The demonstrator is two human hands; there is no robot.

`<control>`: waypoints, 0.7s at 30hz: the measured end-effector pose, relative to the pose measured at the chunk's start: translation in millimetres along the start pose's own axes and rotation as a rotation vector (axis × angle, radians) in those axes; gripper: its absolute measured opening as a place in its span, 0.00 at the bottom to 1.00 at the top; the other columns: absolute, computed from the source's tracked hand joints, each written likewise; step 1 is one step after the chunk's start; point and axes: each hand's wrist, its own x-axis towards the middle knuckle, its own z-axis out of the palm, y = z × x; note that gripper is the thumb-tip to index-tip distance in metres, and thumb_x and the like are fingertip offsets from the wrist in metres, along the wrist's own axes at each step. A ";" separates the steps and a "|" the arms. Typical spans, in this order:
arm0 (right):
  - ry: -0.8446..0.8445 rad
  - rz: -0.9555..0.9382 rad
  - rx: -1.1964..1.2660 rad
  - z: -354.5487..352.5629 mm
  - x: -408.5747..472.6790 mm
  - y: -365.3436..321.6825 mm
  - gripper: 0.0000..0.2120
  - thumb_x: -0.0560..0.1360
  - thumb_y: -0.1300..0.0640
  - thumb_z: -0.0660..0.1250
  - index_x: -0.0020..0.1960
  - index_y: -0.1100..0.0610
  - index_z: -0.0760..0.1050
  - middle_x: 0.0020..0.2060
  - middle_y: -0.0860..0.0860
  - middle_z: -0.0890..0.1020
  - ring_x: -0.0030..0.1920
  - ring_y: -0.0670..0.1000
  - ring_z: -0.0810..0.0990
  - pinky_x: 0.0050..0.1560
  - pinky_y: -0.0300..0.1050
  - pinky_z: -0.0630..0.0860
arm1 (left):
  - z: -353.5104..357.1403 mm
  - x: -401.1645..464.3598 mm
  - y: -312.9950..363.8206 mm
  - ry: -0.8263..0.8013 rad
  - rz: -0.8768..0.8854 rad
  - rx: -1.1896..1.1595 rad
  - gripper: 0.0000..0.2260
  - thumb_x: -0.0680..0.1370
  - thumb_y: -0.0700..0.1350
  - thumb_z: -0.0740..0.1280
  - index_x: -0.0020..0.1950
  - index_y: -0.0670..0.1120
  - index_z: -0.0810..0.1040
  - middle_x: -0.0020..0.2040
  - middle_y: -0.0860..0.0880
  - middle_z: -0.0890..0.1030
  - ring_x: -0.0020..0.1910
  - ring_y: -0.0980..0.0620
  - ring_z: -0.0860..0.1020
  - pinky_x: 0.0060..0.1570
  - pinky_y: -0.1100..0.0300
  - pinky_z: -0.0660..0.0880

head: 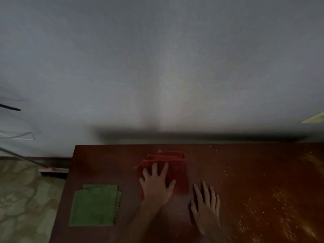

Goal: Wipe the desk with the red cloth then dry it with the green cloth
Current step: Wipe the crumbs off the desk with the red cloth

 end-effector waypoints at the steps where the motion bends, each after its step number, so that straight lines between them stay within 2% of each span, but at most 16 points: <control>1: 0.001 -0.002 0.013 0.5 1.1 2.2 0.28 0.79 0.40 0.43 0.74 0.50 0.63 0.73 0.51 0.65 0.71 0.57 0.61 0.72 0.51 0.44 | 7.7 -9.6 12.9 -0.013 0.029 -0.016 0.33 0.69 0.70 0.61 0.73 0.63 0.66 0.72 0.45 0.67 0.62 0.33 0.70 0.54 0.34 0.71; 3: 0.014 0.015 0.070 2.2 2.4 10.0 0.33 0.75 0.41 0.48 0.76 0.55 0.60 0.75 0.51 0.64 0.74 0.54 0.56 0.74 0.51 0.47 | 20.5 -25.2 32.2 -0.045 0.115 0.035 0.35 0.60 0.70 0.66 0.66 0.60 0.76 0.62 0.45 0.76 0.51 0.35 0.76 0.41 0.37 0.77; 4: 0.018 0.014 0.085 4.1 2.6 15.5 0.35 0.74 0.40 0.48 0.77 0.55 0.58 0.76 0.50 0.62 0.75 0.52 0.53 0.75 0.51 0.48 | 24.0 -29.7 38.1 -0.032 0.164 0.062 0.36 0.58 0.70 0.67 0.64 0.58 0.78 0.59 0.46 0.78 0.49 0.35 0.77 0.40 0.39 0.77; 6: 0.026 -0.029 0.094 5.0 1.6 26.9 0.36 0.73 0.40 0.49 0.77 0.54 0.57 0.76 0.48 0.59 0.76 0.51 0.54 0.75 0.52 0.54 | 21.2 -28.7 38.5 -0.017 0.258 0.095 0.36 0.57 0.70 0.69 0.62 0.55 0.80 0.57 0.46 0.78 0.51 0.37 0.75 0.48 0.36 0.75; 8: 0.015 -0.101 0.097 -0.1 1.8 35.4 0.34 0.74 0.41 0.51 0.77 0.52 0.57 0.76 0.44 0.58 0.75 0.50 0.55 0.74 0.51 0.56 | 21.0 -12.5 25.8 0.037 0.371 0.105 0.35 0.61 0.68 0.68 0.64 0.55 0.78 0.59 0.45 0.77 0.59 0.37 0.73 0.60 0.31 0.69; 9: 0.014 -0.138 0.095 -2.9 2.8 39.0 0.33 0.74 0.41 0.51 0.78 0.50 0.56 0.76 0.43 0.57 0.75 0.50 0.55 0.74 0.50 0.55 | 21.8 -1.8 17.9 0.066 0.428 0.088 0.33 0.63 0.66 0.67 0.67 0.57 0.75 0.62 0.45 0.76 0.62 0.36 0.72 0.63 0.30 0.66; 11: 0.005 -0.201 0.086 -11.2 4.6 43.9 0.33 0.74 0.42 0.48 0.78 0.48 0.53 0.77 0.42 0.54 0.75 0.48 0.54 0.74 0.47 0.52 | 21.4 14.1 3.0 0.102 0.463 0.062 0.29 0.68 0.60 0.65 0.70 0.61 0.72 0.65 0.45 0.75 0.63 0.36 0.72 0.61 0.33 0.69; 14: -0.006 -0.215 0.102 -20.5 5.9 49.5 0.32 0.75 0.43 0.45 0.78 0.45 0.50 0.77 0.39 0.51 0.75 0.46 0.53 0.75 0.45 0.51 | 7.2 36.3 -19.9 0.165 0.313 0.031 0.27 0.69 0.56 0.61 0.68 0.60 0.75 0.66 0.43 0.76 0.60 0.35 0.74 0.56 0.38 0.72; 18: 0.033 -0.204 0.166 -28.9 8.9 67.1 0.30 0.77 0.52 0.56 0.77 0.44 0.53 0.76 0.43 0.58 0.73 0.48 0.58 0.74 0.49 0.57 | -27.9 62.6 -58.4 0.273 -0.057 -0.087 0.31 0.68 0.59 0.60 0.73 0.57 0.72 0.72 0.39 0.69 0.65 0.29 0.68 0.58 0.33 0.67; 19: 0.049 -0.185 0.183 -30.2 10.2 73.3 0.30 0.77 0.54 0.58 0.77 0.45 0.54 0.76 0.44 0.60 0.73 0.48 0.59 0.73 0.48 0.56 | -33.0 65.7 -67.1 0.303 -0.091 -0.091 0.33 0.67 0.59 0.61 0.74 0.57 0.70 0.73 0.40 0.67 0.68 0.29 0.65 0.61 0.31 0.65; 21: 0.085 -0.124 0.192 -33.4 12.1 87.6 0.31 0.77 0.57 0.62 0.77 0.46 0.56 0.75 0.46 0.61 0.73 0.50 0.59 0.73 0.47 0.54 | -31.3 68.7 -83.9 0.324 0.031 0.004 0.33 0.69 0.57 0.61 0.75 0.59 0.66 0.75 0.44 0.65 0.72 0.32 0.62 0.65 0.31 0.60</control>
